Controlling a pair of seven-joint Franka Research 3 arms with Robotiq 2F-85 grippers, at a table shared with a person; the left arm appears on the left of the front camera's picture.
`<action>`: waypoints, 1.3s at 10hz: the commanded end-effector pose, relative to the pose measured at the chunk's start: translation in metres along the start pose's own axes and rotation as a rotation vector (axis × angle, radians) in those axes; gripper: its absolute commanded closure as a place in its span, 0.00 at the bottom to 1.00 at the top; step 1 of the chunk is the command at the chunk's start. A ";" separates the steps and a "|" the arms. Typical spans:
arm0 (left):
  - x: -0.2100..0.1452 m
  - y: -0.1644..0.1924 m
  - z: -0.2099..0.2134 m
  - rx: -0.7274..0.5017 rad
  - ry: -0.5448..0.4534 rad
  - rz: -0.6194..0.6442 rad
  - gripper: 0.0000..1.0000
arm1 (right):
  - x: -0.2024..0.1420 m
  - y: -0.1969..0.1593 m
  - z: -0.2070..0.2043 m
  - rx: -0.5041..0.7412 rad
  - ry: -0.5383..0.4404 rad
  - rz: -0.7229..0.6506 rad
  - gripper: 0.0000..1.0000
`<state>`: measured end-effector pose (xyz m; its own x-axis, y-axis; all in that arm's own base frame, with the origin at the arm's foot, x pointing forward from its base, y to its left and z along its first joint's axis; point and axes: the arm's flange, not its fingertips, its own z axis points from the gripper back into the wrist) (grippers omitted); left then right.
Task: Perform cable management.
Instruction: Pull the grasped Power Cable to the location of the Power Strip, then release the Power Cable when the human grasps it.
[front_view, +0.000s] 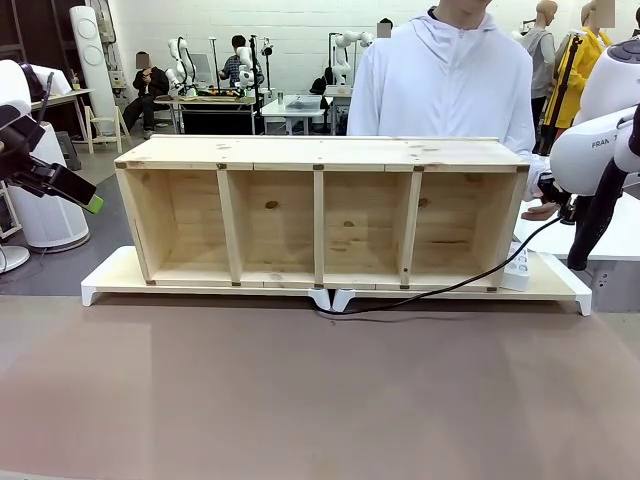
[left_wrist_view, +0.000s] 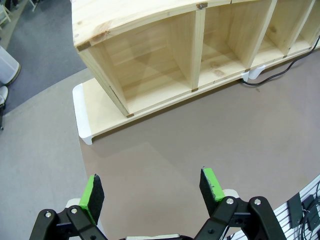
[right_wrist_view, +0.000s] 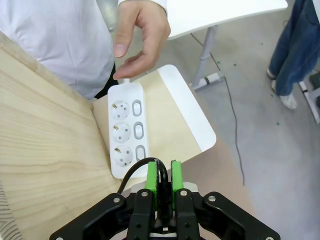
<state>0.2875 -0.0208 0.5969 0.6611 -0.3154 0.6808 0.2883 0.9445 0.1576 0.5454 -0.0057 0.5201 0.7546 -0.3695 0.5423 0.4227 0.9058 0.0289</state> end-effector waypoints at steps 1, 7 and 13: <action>0.002 0.001 -0.002 0.006 -0.009 -0.001 0.00 | 0.002 0.001 -0.001 0.000 0.000 0.002 0.86; 0.002 0.001 -0.002 0.006 -0.009 -0.001 0.00 | 0.002 0.001 -0.001 0.000 0.000 0.002 0.86; 0.002 0.001 -0.002 0.006 -0.009 -0.001 0.00 | 0.002 0.001 -0.001 0.000 0.000 0.002 0.86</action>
<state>0.2875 -0.0208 0.5969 0.6611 -0.3154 0.6808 0.2883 0.9445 0.1576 0.5455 -0.0055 0.5194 0.7560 -0.3687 0.5408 0.4221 0.9061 0.0277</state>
